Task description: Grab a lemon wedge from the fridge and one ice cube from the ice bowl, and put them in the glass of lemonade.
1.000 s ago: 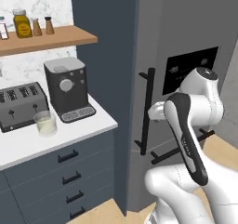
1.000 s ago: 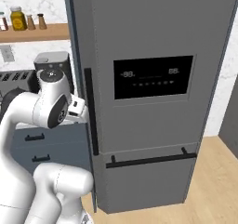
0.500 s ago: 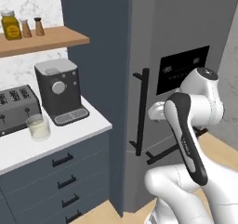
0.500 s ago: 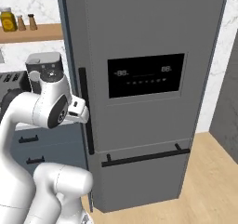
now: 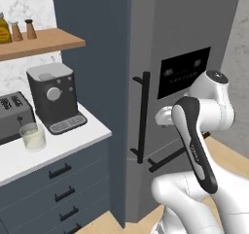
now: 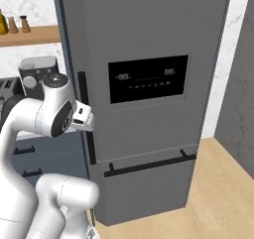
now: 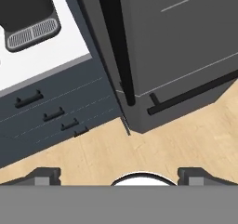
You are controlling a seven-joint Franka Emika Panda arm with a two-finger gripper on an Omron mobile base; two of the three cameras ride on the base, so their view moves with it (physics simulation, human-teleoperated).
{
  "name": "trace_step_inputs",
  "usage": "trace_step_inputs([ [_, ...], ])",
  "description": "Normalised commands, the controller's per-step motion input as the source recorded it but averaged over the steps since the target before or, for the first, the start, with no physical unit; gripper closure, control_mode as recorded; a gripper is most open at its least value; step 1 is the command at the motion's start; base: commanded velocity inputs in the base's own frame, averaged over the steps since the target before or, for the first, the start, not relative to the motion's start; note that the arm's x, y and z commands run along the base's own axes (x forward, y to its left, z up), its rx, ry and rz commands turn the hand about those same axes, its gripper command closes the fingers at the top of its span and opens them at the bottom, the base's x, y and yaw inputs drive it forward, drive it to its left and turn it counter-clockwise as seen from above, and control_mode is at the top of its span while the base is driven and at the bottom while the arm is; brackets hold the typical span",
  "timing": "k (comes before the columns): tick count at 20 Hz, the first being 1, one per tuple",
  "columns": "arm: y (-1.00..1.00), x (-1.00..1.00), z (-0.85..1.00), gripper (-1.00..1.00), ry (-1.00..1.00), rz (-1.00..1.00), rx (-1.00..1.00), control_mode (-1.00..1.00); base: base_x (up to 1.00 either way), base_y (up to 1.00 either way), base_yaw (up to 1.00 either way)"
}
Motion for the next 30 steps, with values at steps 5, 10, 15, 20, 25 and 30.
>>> trace_step_inputs([
  [5, 0.0, 0.0, 0.0, -1.0, 0.0, 0.0, 0.0, 1.0, -0.34, 0.0, -0.1],
  [10, 0.0, 0.0, 0.0, -1.0, 0.0, 0.0, 0.0, 1.0, -0.42, 0.0, -0.07],
  [15, 0.0, 0.0, 0.0, -1.0, 0.0, 0.0, 0.0, 1.0, -0.24, 0.0, -0.01],
  [20, 0.0, 0.0, 0.0, -1.0, 0.0, 0.0, 0.0, 1.0, -0.1, 0.0, 0.0],
  [25, 0.0, 0.0, 0.0, -1.0, 0.0, 0.0, 0.0, 1.0, -0.07, 0.0, 0.02],
  [30, 0.0, 0.0, 0.0, -1.0, 0.0, 0.0, 0.0, 1.0, -0.02, 0.07, 0.0],
])
